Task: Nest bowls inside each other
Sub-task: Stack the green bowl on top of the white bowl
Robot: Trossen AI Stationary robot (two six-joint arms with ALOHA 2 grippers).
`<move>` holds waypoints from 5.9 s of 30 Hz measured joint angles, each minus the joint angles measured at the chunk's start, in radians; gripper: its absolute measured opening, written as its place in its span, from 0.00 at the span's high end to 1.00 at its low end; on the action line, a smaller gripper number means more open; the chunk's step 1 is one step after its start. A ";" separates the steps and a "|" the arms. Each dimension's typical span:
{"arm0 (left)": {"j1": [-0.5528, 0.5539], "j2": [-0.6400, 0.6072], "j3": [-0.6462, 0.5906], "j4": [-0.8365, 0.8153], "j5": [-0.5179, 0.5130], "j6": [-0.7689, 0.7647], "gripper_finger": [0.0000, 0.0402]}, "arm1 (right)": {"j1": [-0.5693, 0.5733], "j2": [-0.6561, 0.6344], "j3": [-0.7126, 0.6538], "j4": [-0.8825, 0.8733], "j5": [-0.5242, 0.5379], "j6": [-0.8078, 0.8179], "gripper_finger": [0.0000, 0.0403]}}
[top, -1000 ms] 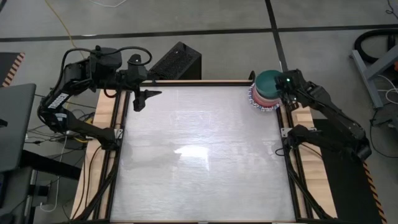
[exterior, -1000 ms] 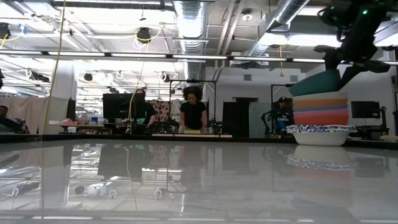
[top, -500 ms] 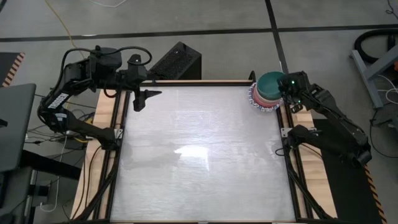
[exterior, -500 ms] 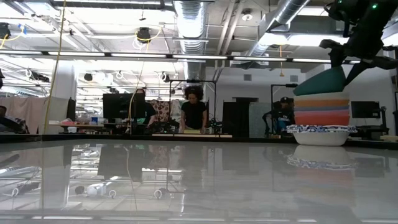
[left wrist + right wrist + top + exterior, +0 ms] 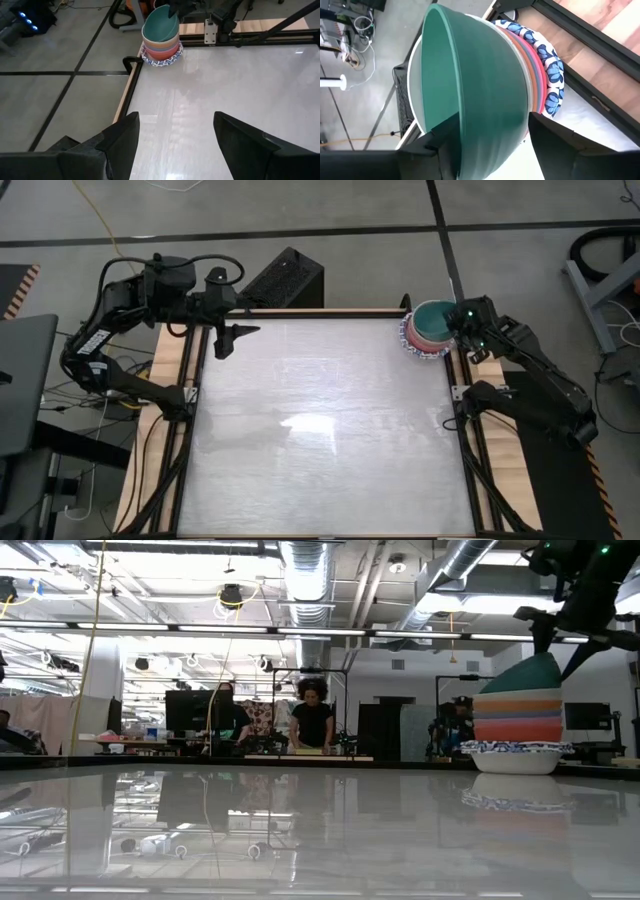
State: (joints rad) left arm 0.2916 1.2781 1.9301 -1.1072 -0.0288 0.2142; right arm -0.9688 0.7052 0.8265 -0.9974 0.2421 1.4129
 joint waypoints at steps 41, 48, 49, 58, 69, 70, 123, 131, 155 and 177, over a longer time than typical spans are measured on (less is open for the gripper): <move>0.000 0.000 0.000 0.054 -0.003 -0.035 0.39 | 0.077 -0.215 0.037 -0.018 0.048 -0.241 0.96; 0.000 0.000 0.000 0.056 -0.005 -0.042 0.39 | 0.094 -0.182 0.036 -0.079 0.071 -0.235 0.98; 0.000 0.000 0.000 0.056 -0.005 -0.042 0.39 | 0.094 -0.175 0.036 -0.089 0.071 -0.235 0.98; 0.000 0.000 0.000 0.056 -0.005 -0.042 0.39 | 0.094 -0.090 0.036 -0.093 0.078 -0.240 0.98; 0.000 0.000 0.000 0.041 -0.005 -0.042 0.39 | 0.094 0.006 0.036 -0.063 0.101 -0.247 0.98; 0.000 0.000 0.000 0.042 -0.005 -0.042 0.39 | 0.094 0.015 0.036 -0.063 0.102 -0.247 0.98; 0.000 0.000 0.000 0.033 -0.004 -0.069 0.39 | 0.414 0.100 0.036 -0.050 0.363 -0.294 0.98; 0.000 0.000 0.000 0.027 -0.004 -0.069 0.39 | 0.457 0.167 0.036 -0.046 0.362 -0.296 0.98; 0.000 0.000 0.000 0.027 -0.004 -0.087 0.39 | 0.656 0.309 0.036 0.040 0.645 -0.332 0.98; 0.000 0.000 0.000 0.035 -0.004 -0.086 0.39 | 0.694 0.273 0.054 0.105 0.623 -0.330 0.98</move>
State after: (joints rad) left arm 0.2916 1.2781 1.9301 -1.0724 -0.0327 0.1283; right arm -0.2744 0.9782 0.8804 -0.8929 0.8654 1.0829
